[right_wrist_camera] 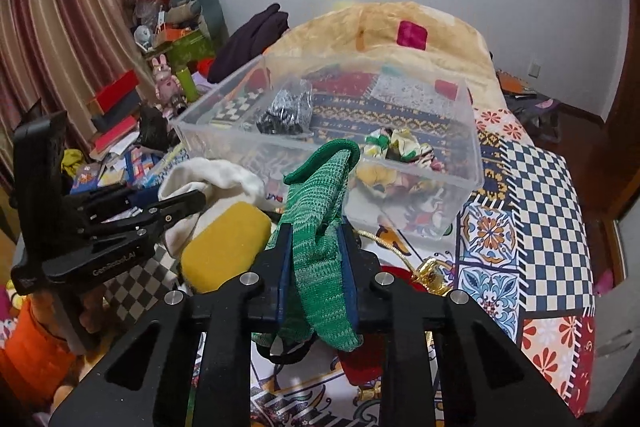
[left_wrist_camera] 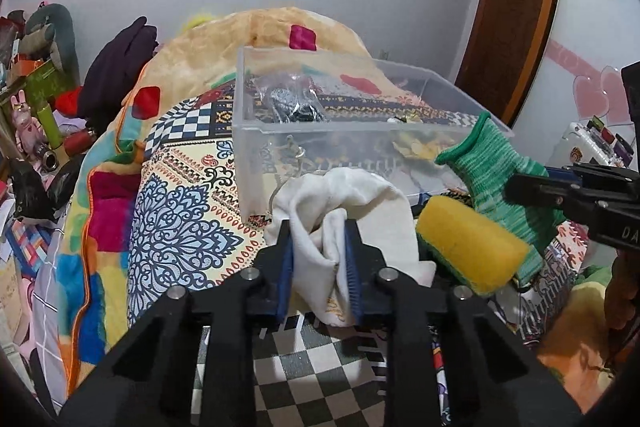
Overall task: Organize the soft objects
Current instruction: 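Grasp the white cloth with the left tool while the right tool grasps the green knit glove, then lift the cloth and glove with both tools and carry them over the box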
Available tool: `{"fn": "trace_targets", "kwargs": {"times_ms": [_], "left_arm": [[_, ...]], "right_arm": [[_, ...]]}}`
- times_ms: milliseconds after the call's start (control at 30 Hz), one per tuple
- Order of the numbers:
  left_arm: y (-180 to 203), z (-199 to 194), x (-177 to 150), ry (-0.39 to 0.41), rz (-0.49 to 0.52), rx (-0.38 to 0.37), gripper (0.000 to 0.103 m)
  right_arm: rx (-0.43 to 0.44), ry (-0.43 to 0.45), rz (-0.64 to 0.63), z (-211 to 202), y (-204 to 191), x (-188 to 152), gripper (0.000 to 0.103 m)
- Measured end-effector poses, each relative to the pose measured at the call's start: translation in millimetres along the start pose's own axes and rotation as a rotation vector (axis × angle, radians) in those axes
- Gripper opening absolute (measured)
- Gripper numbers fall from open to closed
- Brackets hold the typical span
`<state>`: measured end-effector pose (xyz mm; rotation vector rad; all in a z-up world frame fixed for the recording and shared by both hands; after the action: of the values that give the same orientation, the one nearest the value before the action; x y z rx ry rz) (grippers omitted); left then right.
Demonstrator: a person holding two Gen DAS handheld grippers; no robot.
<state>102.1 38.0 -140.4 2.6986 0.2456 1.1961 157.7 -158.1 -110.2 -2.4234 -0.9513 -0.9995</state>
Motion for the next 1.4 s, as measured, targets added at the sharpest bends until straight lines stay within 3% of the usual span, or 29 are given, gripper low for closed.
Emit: {"fn": "trace_targets", "kwargs": {"times_ms": [500, 867, 1133, 1400], "left_arm": [[17.1, -51.3, 41.3, 0.171, 0.031, -0.042, 0.019], [31.1, -49.1, 88.7, 0.263, 0.062, -0.016, 0.019], [29.6, -17.9, 105.8, 0.222, 0.051, 0.011, 0.019], [25.0, 29.0, 101.8, 0.103, 0.056, 0.025, 0.019]], "right_arm": [[-0.056, 0.138, 0.024, -34.7, 13.6, 34.6, 0.019], [-0.096, 0.22, 0.045, -33.9, 30.5, 74.8, 0.019], [-0.131, 0.197, 0.071, -9.7, 37.4, 86.6, 0.019], [-0.13, 0.093, 0.062, 30.5, 39.5, 85.0, 0.019]]}}
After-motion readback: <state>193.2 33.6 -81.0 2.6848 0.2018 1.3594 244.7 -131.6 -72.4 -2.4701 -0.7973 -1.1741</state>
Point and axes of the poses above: each gripper's, at about its wrist camera, not at the fingertips, and z roughly the way its jaws point, y to its right, x to its top, the point moved 3 cm from there along z, roughly the way its jaws point, and after that the axes turned 9 degrees about -z, right-handed, at the moved point
